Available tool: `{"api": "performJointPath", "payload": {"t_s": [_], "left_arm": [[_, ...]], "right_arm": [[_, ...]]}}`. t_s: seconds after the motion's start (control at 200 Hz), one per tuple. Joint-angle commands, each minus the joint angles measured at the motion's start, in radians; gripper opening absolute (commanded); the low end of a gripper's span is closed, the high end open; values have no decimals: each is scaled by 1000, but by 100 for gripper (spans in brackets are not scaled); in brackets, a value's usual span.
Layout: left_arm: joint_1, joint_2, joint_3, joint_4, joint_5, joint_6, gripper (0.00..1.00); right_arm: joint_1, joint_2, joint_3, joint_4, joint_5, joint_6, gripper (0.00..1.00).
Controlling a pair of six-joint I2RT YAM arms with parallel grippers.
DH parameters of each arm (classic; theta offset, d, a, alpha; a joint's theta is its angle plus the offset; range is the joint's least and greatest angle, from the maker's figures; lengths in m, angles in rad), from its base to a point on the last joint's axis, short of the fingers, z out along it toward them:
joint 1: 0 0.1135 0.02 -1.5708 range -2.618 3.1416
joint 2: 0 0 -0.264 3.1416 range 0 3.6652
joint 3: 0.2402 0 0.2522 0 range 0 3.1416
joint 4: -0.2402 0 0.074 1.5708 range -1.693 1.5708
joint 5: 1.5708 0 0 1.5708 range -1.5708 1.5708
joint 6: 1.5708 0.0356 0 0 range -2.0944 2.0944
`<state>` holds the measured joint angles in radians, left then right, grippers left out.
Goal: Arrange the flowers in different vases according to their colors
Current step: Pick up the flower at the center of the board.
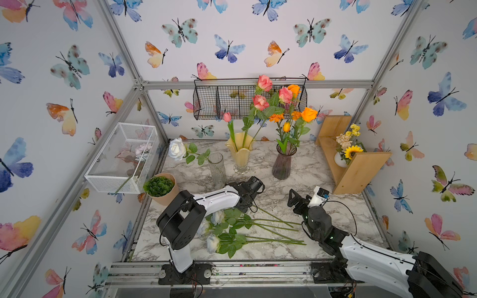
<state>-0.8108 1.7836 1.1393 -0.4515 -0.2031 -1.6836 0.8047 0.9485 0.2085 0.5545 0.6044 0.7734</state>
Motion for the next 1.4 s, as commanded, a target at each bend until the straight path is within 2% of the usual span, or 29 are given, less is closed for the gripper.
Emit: {"api": "performJointPath", "payload": {"t_s": [0.0,0.32,0.886,1.397], "left_arm": [[1,34,27,-12,6,18,55],[-1,92,81,-50,3,18,43],[-25,115,75,-67,-2,1,33],[-33,91,66,-79,-23,-22,4]], "right_arm": [[-4,5,2,21,1,-14,98],[-4,-4,-5,27,3,-17,98],[-4,-7,-12,38,8,-18,98],[-4,-17,-20,40,14,-19,98]]}}
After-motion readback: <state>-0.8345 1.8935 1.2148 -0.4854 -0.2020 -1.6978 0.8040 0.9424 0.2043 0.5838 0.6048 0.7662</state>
